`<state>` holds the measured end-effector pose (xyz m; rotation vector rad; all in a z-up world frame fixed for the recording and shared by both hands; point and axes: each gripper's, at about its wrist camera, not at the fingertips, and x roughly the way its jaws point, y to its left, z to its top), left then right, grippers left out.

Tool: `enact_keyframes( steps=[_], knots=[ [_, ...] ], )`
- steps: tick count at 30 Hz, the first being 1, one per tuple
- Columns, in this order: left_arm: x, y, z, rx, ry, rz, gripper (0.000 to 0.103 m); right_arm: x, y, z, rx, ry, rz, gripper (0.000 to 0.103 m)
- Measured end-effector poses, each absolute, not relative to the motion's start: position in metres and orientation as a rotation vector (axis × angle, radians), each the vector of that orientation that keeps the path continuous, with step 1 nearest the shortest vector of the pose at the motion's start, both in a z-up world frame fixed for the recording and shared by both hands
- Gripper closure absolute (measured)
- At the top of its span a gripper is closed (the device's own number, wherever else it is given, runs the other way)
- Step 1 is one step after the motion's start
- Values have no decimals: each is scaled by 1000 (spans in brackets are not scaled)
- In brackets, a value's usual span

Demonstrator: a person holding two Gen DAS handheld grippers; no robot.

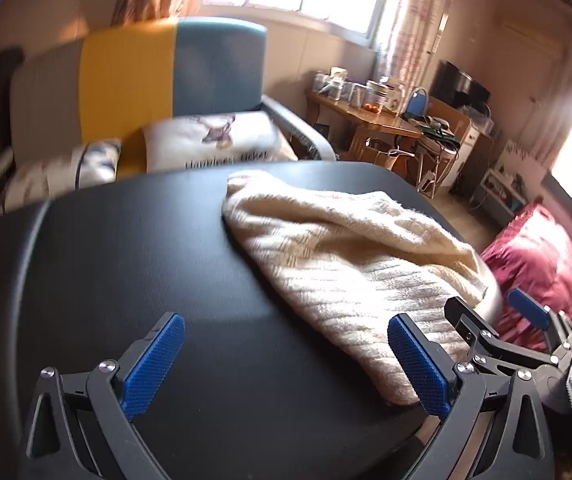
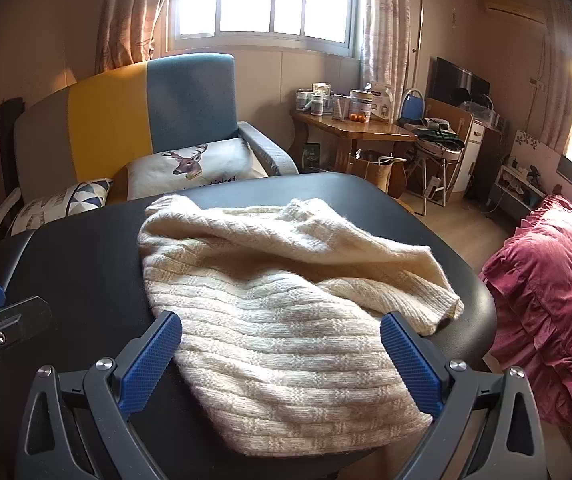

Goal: Fold clothes
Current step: 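Move both grippers toward the crumpled cream sweater on the black bench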

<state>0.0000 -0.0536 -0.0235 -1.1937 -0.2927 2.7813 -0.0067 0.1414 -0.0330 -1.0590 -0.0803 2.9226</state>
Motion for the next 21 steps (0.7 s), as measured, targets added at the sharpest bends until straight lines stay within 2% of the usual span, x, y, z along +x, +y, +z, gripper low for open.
enact_keyframes(
  steps=[14,18,21],
  knots=[
    [14,-100,-51,-1299,-288,2863,1,-9,119,-48,-1184,-180,2999,1],
    [26,-127,-70,-1332,-323,2861,1,-10,106,-66,-1303,-306,3036,1],
    [36,-147,-84,-1371,-379,2840,1,-12,102,-74,-1371,-282,3104,1]
  ],
)
